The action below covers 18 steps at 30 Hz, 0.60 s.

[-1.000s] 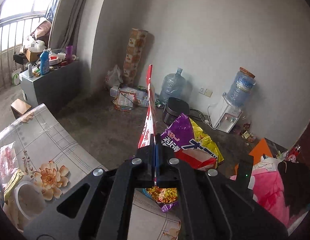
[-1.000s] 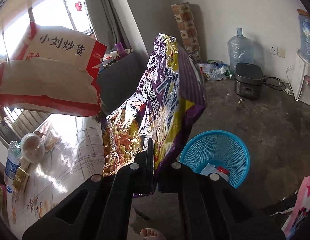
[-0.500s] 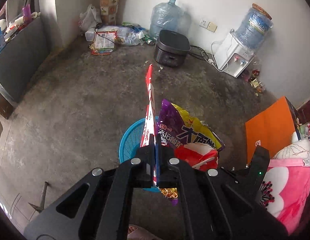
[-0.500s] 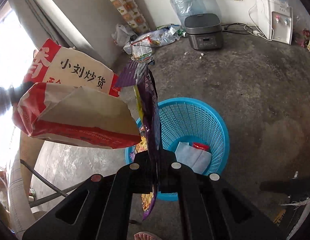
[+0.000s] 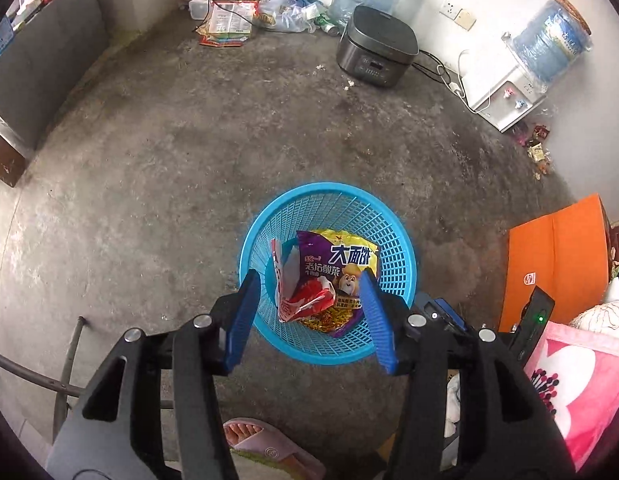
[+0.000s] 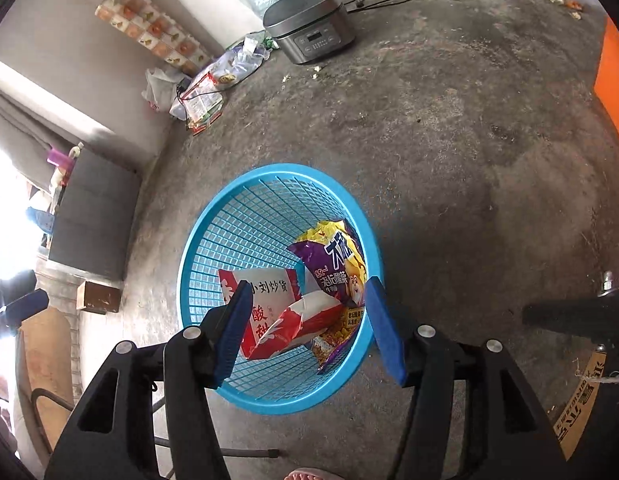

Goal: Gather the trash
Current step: 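Open both grippers over the blue wastebasket to drop both bags, then move both grippers back over the table toward the remaining items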

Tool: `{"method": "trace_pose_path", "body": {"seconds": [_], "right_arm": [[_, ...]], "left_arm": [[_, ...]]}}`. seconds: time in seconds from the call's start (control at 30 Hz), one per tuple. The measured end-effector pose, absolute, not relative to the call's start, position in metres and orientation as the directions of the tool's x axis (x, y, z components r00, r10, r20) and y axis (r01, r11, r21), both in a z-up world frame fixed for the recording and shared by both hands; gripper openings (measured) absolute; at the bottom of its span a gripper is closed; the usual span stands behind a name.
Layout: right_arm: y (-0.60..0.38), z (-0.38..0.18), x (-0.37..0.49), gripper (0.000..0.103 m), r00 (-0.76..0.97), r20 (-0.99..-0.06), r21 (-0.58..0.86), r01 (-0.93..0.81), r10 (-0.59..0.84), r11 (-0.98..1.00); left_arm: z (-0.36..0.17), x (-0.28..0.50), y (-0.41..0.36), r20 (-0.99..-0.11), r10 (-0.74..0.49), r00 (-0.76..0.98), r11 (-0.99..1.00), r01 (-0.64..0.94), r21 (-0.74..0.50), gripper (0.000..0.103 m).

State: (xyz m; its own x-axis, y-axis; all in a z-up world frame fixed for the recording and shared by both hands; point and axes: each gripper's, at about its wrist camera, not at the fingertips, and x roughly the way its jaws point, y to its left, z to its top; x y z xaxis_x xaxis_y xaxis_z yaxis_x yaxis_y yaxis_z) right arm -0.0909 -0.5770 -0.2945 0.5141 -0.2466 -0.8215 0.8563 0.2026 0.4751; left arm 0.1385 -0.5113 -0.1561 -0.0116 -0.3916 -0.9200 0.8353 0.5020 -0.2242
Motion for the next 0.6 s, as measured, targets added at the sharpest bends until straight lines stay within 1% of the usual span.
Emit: {"method": "trace_pose_path", "body": {"seconds": [0.07,0.13,0.2,0.33,0.4,0.47,0.53,0.57,0.6], "right_arm": [[-0.577,-0.285,-0.095,0.057,0.53,-0.807,0.495,0.847,-0.261,0.192],[-0.572,-0.268,-0.091,0.057,0.548,-0.788,0.501,0.836,-0.281,0.225],[-0.562,-0.242,-0.079,0.057,0.572,-0.762,0.495,0.816,-0.303,0.297],[-0.528,-0.175,-0.051,0.058,0.649,-0.683,0.477,0.744,-0.335,0.467],[-0.505,-0.143,-0.037,0.063,0.684,-0.645,0.452,0.701,-0.341,0.551],[-0.479,-0.112,-0.024,0.071,0.719,-0.606,0.411,0.65,-0.341,0.639],[-0.452,-0.084,-0.013,0.077,0.744,-0.575,0.358,0.603,-0.34,0.713],[-0.439,-0.072,-0.009,0.081,0.76,-0.556,0.338,0.578,-0.338,0.743],[-0.426,-0.061,-0.005,0.084,0.775,-0.538,0.322,0.553,-0.332,0.768]], "left_arm": [[-0.125,0.133,-0.501,-0.899,-0.437,0.011,0.486,0.845,-0.226,0.052],[-0.094,0.129,-0.485,-0.872,-0.488,0.042,0.471,0.854,-0.223,0.054],[-0.061,0.124,-0.462,-0.834,-0.546,0.075,0.454,0.864,-0.219,0.061],[-0.006,0.116,-0.4,-0.755,-0.637,0.155,0.462,0.861,-0.213,0.07],[0.018,0.112,-0.364,-0.717,-0.665,0.21,0.488,0.849,-0.203,0.079],[0.035,0.108,-0.325,-0.679,-0.682,0.27,0.523,0.83,-0.195,0.083],[0.05,0.106,-0.284,-0.654,-0.681,0.328,0.568,0.801,-0.19,0.084],[0.054,0.105,-0.265,-0.641,-0.681,0.354,0.587,0.787,-0.19,0.085],[0.059,0.105,-0.245,-0.631,-0.676,0.381,0.61,0.77,-0.188,0.089]]}}
